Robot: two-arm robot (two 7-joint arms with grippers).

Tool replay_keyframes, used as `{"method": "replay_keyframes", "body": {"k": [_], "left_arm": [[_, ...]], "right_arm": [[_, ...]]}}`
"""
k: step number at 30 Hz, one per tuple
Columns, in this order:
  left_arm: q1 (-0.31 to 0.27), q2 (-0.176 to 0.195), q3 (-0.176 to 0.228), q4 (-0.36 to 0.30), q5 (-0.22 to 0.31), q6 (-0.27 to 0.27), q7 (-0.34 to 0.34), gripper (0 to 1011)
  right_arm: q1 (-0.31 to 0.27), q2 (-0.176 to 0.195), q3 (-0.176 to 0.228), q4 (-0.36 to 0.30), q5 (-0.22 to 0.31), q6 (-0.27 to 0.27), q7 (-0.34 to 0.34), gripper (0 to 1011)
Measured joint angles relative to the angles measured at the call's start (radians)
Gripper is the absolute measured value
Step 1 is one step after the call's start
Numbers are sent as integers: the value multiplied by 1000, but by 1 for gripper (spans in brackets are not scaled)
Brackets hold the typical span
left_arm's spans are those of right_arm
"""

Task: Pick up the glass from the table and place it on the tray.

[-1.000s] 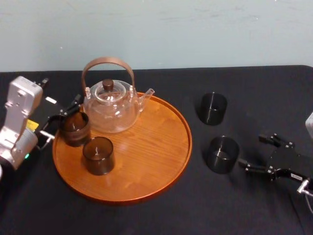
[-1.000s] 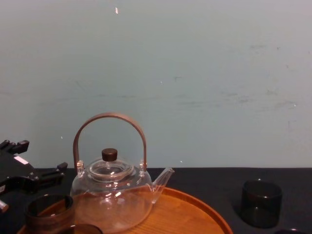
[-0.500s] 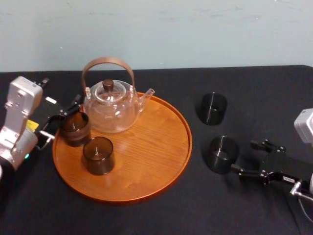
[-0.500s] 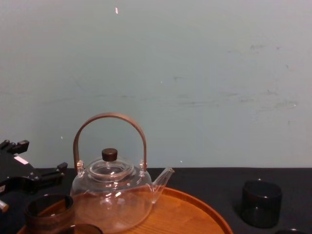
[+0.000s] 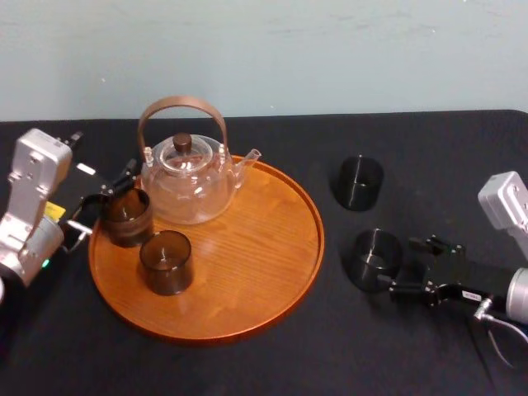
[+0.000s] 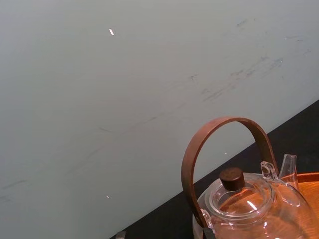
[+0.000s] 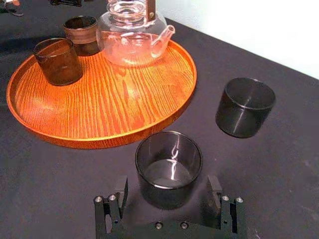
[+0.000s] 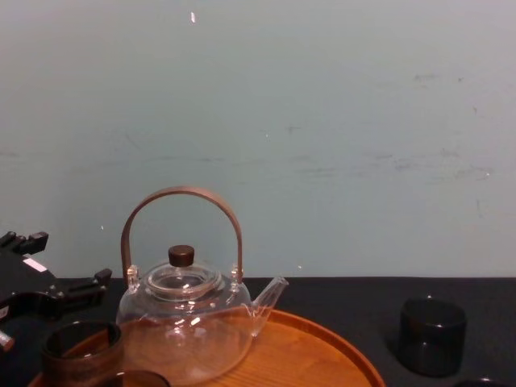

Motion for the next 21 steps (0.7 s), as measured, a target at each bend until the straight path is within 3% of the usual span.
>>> {"method": "replay_keyframes", "body": {"k": [21], "left_arm": [[0, 0, 0, 0, 0, 0, 0, 1001]], "right_arm": [[115, -53, -84, 71, -31, 39, -8, 1002]]}}
